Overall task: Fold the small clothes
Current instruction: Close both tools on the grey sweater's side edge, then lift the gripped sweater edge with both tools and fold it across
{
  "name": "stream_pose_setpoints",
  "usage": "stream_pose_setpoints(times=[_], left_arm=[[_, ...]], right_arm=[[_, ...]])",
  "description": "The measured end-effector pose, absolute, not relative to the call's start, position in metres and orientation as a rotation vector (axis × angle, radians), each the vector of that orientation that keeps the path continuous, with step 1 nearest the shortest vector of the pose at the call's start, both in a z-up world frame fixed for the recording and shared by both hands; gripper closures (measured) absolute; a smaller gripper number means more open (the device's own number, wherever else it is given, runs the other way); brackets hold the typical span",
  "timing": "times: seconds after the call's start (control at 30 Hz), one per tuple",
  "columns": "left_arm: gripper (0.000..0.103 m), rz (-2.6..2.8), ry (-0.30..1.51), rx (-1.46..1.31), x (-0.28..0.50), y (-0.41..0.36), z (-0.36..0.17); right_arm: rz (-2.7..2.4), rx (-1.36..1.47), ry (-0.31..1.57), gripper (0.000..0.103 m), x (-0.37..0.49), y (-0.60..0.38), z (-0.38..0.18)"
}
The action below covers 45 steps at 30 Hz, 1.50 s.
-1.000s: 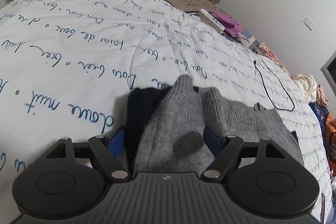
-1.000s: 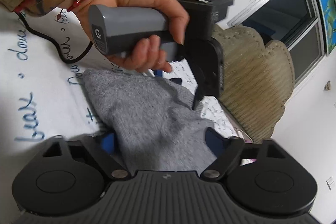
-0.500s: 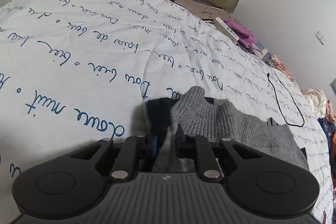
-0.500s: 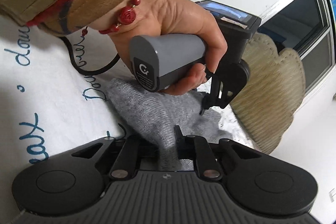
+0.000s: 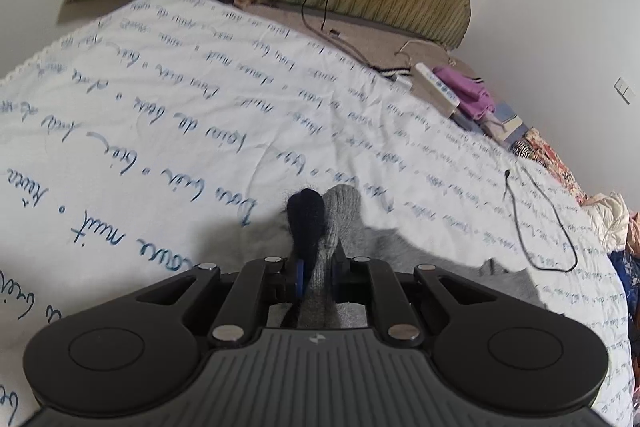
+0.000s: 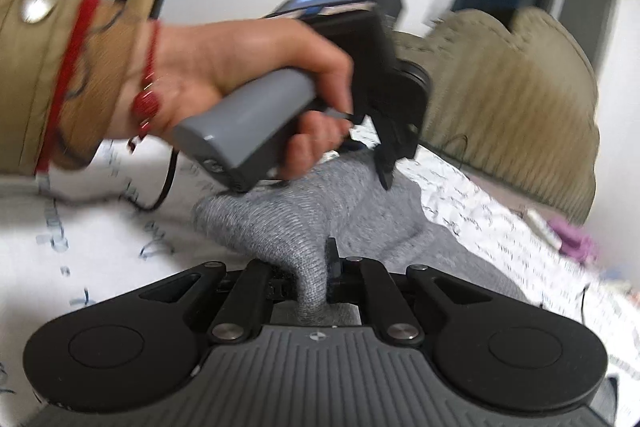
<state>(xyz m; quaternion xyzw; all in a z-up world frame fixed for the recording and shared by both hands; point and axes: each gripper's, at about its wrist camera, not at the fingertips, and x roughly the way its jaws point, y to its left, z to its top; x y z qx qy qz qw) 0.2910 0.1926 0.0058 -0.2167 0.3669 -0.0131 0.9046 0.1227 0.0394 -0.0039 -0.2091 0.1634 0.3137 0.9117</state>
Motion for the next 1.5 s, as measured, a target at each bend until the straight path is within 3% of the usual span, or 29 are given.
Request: stream_pose_setpoints(times=[0.33,0.7,1.5], left_arm=[[0.092,-0.024,0.699,-0.423,0.291,0.129,0.052],[0.092,-0.074,0.689,-0.303,0.3,0.038,0.067],[0.091,-0.187,0.826,-0.127,0.34,-0.134,-0.009]], right_arm=[[0.558,-0.218,0.312,0.095,0.117,-0.044,0.02],[0.444,-0.091,0.338,0.095,0.119,-0.125,0.013],[0.309,0.281,0.528,0.094,0.13,-0.253,-0.046]])
